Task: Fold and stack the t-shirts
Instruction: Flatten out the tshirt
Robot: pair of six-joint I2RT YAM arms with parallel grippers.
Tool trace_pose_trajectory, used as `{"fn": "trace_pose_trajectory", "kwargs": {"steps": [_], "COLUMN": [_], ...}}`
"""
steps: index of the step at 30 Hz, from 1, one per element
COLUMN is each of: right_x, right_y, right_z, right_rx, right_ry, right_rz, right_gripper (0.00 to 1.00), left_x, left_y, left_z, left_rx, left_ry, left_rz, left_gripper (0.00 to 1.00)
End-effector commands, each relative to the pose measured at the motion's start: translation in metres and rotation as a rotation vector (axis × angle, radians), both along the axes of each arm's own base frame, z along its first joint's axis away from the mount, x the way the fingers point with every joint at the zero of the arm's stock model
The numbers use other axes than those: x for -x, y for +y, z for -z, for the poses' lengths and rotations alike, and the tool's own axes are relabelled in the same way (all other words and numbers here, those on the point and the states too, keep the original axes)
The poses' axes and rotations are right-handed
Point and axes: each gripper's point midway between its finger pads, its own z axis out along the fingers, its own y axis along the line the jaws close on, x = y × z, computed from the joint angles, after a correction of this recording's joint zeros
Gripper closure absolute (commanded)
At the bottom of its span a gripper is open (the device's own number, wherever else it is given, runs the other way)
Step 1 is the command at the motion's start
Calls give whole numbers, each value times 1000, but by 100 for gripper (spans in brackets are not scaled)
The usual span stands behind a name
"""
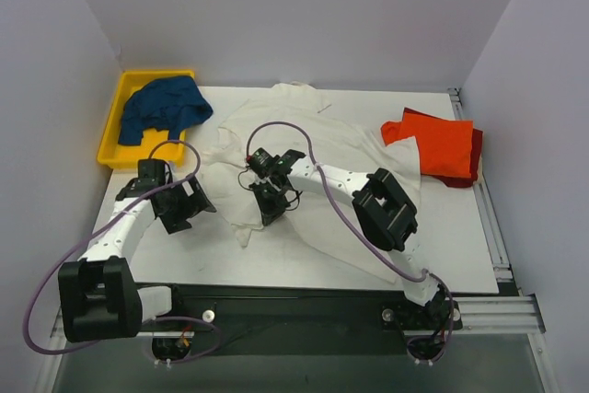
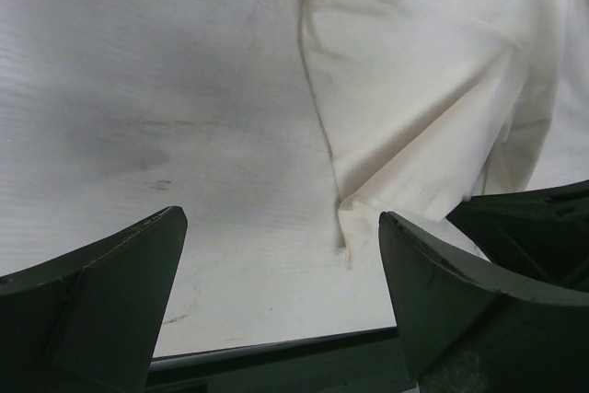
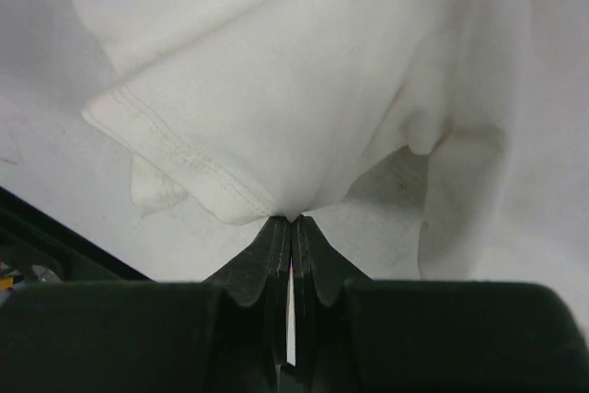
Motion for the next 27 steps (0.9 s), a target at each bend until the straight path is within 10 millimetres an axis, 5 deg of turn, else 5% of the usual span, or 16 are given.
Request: {"fn": "trace_pose_trajectory", "kwargs": {"steps": [1, 9, 23, 25, 26, 27], "right_x": [14, 26, 31, 31, 33, 34], "right_y": [-5, -32, -74, -75, -76, -77], "right_z": [-42, -42, -22, -20, -20, -20], "right_rx": [-63, -17, 81, 83, 80, 78], "right_ry": [16, 43, 82, 93, 101, 103], "right_rz": [-17, -14, -1, 0, -5, -7], "right_gripper": [100, 100, 100, 91, 72, 63], "left_x": [-17, -32, 19, 31, 37, 43], "left_y": [-13, -48, -69, -74, -73, -77], "left_z": [-4, -8, 14, 17, 18, 19], "left_rx": [3, 14, -53, -59, -68, -66], "left_ry": [-60, -67, 29, 52, 54, 62], "left_rz": [-3, 70, 100, 102, 95, 94], "left_gripper": [3, 3, 3, 3, 4, 4]}}
